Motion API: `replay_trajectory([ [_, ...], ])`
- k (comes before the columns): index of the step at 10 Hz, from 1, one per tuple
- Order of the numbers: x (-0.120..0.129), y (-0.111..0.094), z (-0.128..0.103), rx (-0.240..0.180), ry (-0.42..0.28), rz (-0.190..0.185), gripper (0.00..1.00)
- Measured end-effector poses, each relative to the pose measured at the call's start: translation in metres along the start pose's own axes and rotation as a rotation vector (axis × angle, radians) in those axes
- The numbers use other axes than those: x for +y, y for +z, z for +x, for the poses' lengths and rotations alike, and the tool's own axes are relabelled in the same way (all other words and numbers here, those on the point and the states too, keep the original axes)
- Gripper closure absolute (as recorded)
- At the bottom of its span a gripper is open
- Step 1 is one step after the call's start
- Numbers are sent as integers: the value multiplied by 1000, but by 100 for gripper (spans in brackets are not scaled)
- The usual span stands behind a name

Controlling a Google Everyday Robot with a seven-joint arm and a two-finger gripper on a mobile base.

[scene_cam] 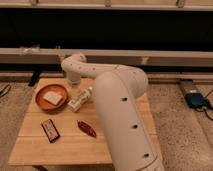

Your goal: Stand the bottle upright

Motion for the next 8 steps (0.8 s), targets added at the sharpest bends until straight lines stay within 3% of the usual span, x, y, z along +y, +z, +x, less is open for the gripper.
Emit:
replay_trajectory([
  [3,-20,-13,4,-30,14,18,23],
  [8,-29,-3,-4,-76,13,8,23],
])
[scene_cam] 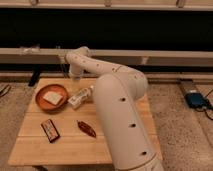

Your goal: Stand the bottle upright

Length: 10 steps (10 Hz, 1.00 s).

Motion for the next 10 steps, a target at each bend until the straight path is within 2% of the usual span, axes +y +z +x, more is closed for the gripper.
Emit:
replay_trajectory([
  [2,-3,16,-5,-16,-5,-10,23],
  [5,-3,29,-11,-32,-21,-32,23],
  [8,22,34,-27,-46,-67,-97,23],
  [10,38,31,-19,-38,-68,-135,23],
])
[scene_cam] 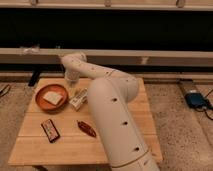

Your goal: Stand the bottle upright

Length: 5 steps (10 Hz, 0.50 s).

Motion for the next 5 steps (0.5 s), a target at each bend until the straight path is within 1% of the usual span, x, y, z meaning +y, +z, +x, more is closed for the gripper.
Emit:
replay_trajectory([
  [1,11,-3,9,10,12,-17,23],
  [3,27,-7,24,31,41,-39,23],
  [4,36,-6,33,47,60,-51,23],
  [5,45,-4,48,71,93,-62,23],
])
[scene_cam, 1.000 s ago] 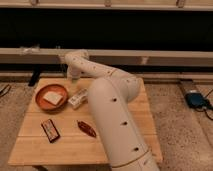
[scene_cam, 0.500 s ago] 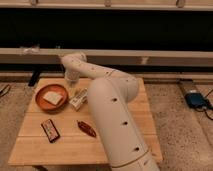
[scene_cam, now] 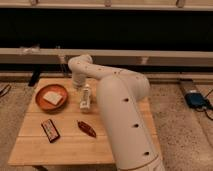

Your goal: Stand the bottle upright

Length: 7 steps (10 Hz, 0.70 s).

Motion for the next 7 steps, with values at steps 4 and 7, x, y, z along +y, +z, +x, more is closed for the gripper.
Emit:
replay_trajectory([
  [4,9,-4,40,60,108,17,23],
  [7,9,-12,61,74,168,60,23],
])
